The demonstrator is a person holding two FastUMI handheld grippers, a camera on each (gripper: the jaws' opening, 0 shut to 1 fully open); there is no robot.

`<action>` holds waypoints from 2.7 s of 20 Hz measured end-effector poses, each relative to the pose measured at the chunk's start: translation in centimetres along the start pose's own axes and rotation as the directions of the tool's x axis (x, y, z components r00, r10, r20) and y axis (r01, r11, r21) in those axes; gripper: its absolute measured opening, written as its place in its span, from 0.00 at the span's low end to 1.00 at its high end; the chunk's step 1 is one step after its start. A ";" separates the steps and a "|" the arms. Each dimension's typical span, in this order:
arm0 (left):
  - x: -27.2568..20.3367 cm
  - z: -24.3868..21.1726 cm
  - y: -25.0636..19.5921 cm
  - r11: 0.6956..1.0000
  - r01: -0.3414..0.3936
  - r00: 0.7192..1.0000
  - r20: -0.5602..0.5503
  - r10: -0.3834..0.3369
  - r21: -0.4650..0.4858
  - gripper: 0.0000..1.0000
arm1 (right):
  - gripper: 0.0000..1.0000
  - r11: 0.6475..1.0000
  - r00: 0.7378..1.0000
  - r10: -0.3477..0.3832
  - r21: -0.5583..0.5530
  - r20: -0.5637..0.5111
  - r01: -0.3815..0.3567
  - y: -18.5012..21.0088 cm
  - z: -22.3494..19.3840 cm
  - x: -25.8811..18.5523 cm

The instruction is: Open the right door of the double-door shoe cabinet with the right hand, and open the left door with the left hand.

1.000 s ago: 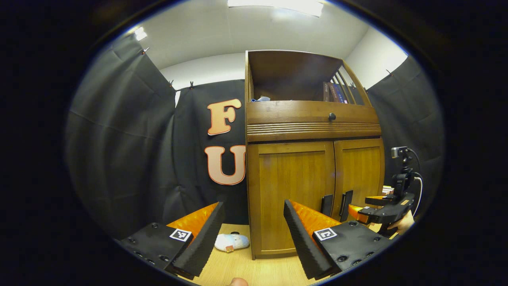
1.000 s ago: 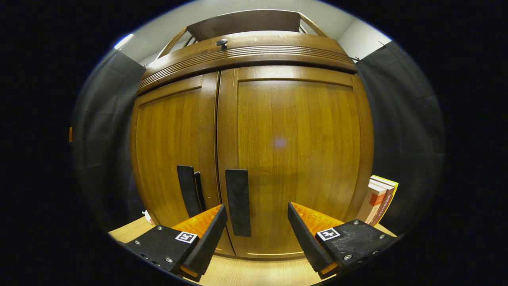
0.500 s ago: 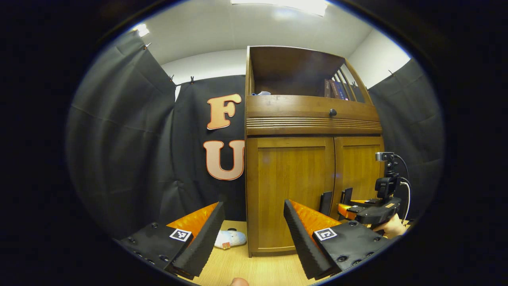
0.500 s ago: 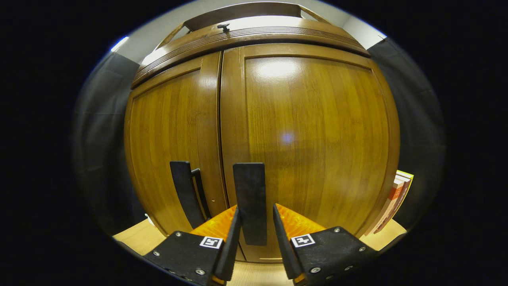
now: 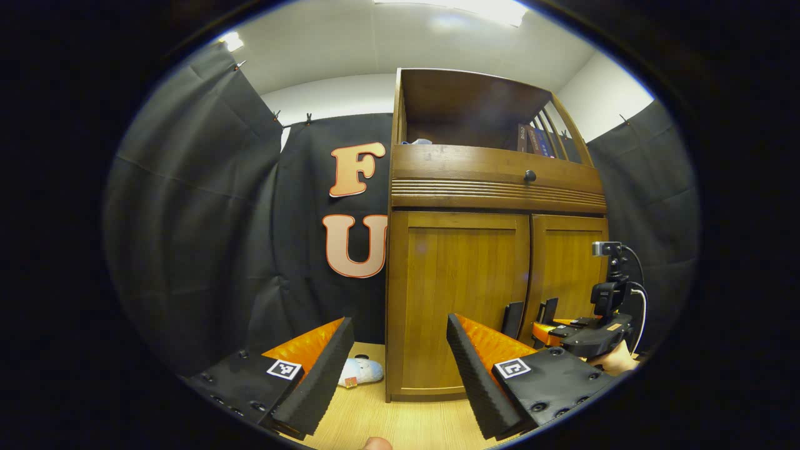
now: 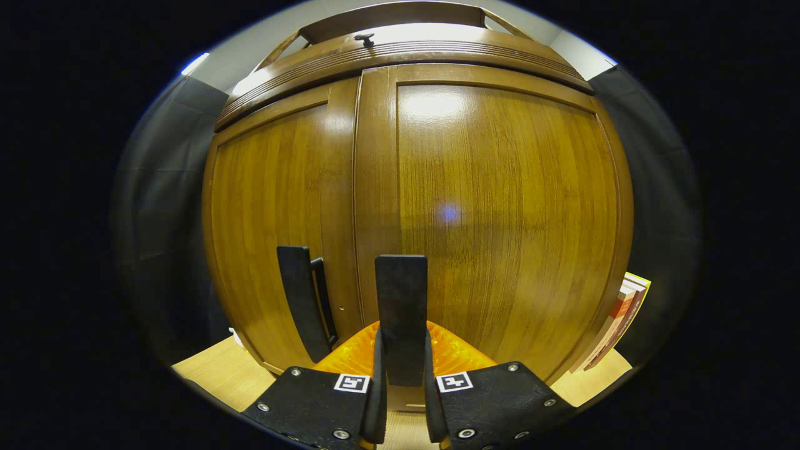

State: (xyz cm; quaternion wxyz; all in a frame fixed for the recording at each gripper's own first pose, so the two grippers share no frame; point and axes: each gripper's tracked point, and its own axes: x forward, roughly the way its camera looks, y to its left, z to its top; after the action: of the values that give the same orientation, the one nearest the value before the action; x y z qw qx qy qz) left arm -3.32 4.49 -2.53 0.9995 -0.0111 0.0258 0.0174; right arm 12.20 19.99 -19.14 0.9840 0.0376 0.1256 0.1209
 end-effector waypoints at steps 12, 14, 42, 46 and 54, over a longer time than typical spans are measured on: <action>-2.2 0.8 0.1 1.000 -0.002 1.000 0.024 0.002 -0.006 0.94 | 0.25 0.999 0.999 0.050 -0.022 0.000 -0.050 -0.4 -0.1 -4.2; -2.5 0.7 -0.2 1.000 0.004 1.000 0.019 -0.003 -0.002 0.96 | 0.24 0.998 0.999 0.050 -0.022 0.003 -0.050 -0.6 -0.1 -4.8; -4.6 0.3 -7.3 0.993 0.118 0.993 0.025 -0.118 -0.012 0.94 | 0.10 0.992 0.994 -0.101 -0.076 0.036 0.103 -9.1 0.1 -13.6; -4.5 -0.2 -8.6 0.992 0.127 0.992 0.012 -0.128 0.008 0.94 | 0.06 0.990 0.992 -0.117 -0.074 0.035 0.120 -10.9 0.2 -14.2; -4.2 -0.2 -10.4 0.994 0.110 0.994 0.012 -0.110 0.017 0.94 | 0.11 0.990 0.993 -0.113 -0.084 0.038 0.116 -13.7 0.5 -14.8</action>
State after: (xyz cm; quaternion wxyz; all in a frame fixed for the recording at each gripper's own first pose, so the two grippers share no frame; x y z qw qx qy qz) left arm -7.19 -6.06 -2.31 0.9991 -0.0040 0.0189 -0.0379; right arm 1.59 3.06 -16.59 0.9919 -0.0101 0.1059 0.0689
